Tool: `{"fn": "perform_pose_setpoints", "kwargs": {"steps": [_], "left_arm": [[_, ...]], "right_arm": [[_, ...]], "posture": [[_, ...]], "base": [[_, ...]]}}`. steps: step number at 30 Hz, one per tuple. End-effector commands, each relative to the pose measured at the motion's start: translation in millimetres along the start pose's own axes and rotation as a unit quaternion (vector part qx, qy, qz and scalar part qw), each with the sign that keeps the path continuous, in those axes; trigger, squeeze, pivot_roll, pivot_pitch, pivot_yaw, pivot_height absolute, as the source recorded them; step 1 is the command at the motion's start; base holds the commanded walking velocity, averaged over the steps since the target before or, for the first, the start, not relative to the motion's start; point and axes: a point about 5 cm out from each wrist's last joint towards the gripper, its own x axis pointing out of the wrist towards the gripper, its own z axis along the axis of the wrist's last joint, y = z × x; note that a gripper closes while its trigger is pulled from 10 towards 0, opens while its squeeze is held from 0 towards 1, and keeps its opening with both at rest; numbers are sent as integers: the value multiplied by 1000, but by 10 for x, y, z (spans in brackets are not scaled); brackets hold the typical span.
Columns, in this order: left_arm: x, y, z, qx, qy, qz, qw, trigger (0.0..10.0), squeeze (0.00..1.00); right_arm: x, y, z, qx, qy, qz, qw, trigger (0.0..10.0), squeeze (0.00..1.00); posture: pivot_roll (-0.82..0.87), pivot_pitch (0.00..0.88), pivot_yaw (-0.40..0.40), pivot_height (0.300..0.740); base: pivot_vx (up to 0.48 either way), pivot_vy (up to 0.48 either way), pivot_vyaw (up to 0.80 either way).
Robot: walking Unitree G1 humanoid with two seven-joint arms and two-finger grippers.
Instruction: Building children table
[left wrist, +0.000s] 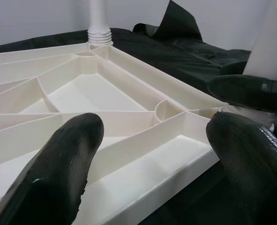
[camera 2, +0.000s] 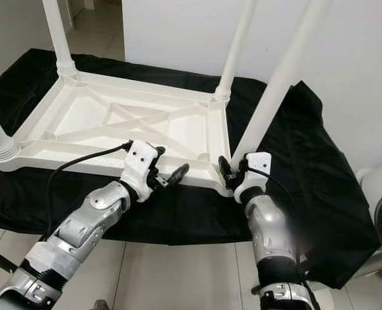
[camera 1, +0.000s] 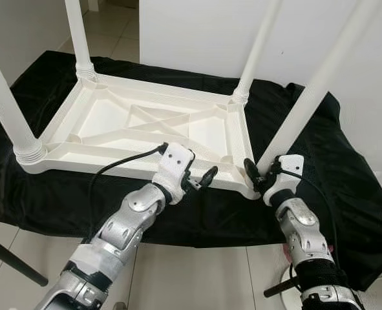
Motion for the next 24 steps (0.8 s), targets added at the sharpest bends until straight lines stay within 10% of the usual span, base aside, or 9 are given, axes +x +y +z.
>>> {"fn": "perform_pose_setpoints", "kwargs": {"steps": [1,24], "left_arm": [[16,-53,13,13,0,-69,998,10000,0],[-6,-81,-8,25,15,-75,997,10000,0]], "right_arm": [[8,-61,118,-7,-25,-24,999,10000,0],[-30,370,-70,33,-14,-192,981,10000,0]], "posture": [[1,0,-163,740],[27,23,-132,740]], "base": [[0,0,0],[0,0,0]]}}
